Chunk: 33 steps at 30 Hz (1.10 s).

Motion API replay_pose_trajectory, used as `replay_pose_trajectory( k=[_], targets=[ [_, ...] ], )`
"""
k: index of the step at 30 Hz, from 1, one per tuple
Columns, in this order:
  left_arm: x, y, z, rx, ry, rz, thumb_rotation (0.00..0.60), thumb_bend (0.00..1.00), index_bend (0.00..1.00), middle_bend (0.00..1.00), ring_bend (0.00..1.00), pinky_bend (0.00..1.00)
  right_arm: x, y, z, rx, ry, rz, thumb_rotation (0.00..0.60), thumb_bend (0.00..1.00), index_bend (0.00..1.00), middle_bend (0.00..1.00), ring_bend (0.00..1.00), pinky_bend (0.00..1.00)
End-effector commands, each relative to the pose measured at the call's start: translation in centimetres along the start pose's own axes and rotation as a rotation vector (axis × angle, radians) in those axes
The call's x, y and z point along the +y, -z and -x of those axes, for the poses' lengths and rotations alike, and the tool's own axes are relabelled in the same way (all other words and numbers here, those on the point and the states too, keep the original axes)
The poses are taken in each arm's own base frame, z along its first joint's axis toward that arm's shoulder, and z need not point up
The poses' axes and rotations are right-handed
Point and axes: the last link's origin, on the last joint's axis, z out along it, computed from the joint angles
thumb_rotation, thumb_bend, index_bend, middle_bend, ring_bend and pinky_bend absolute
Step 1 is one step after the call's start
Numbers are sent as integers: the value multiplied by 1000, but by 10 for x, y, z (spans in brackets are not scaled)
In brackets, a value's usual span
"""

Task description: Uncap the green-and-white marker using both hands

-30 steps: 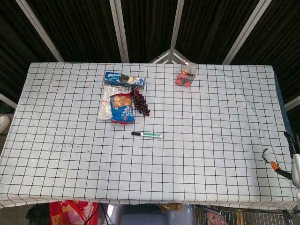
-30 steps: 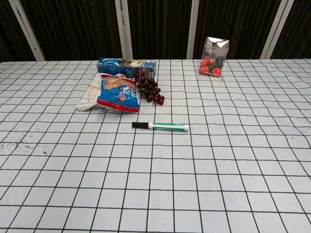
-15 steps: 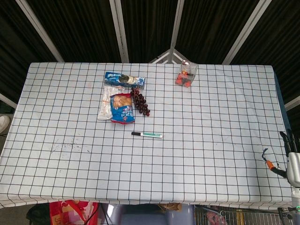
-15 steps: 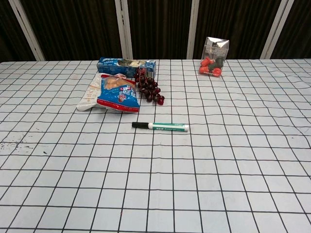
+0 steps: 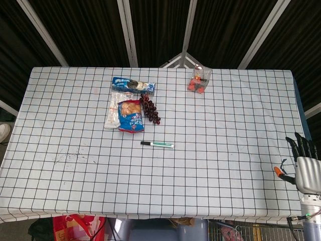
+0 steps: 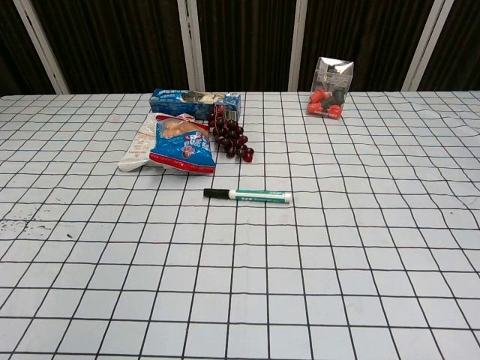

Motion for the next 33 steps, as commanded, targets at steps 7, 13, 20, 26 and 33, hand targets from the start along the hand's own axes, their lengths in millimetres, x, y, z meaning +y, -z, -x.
replay_pose_trajectory(
  k=[7, 13, 20, 26, 33],
  targets=[
    [3, -3, 8, -8, -11, 4, 600, 504, 17, 0, 0, 0, -118, -53, 20, -146, -118, -172, 600, 207, 214, 22, 42, 0],
    [-8, -2, 10, -7, -28, -17, 600, 504, 17, 0, 0, 0, -195, -78, 44, -200, -107, -212, 600, 208, 271, 23, 42, 0],
    [-25, -1, 14, -18, -54, -51, 600, 504, 17, 0, 0, 0, -249, -91, 69, -292, -122, -190, 600, 208, 323, 22, 38, 0],
    [-36, -1, 18, -28, -73, -66, 600, 504, 17, 0, 0, 0, -277, -96, 93, -352, -110, -171, 600, 208, 370, 22, 37, 0],
    [-43, -3, 21, -35, -78, -79, 600, 504, 17, 0, 0, 0, -290, -99, 122, -400, -99, -154, 600, 207, 420, 22, 37, 0]
  ],
)
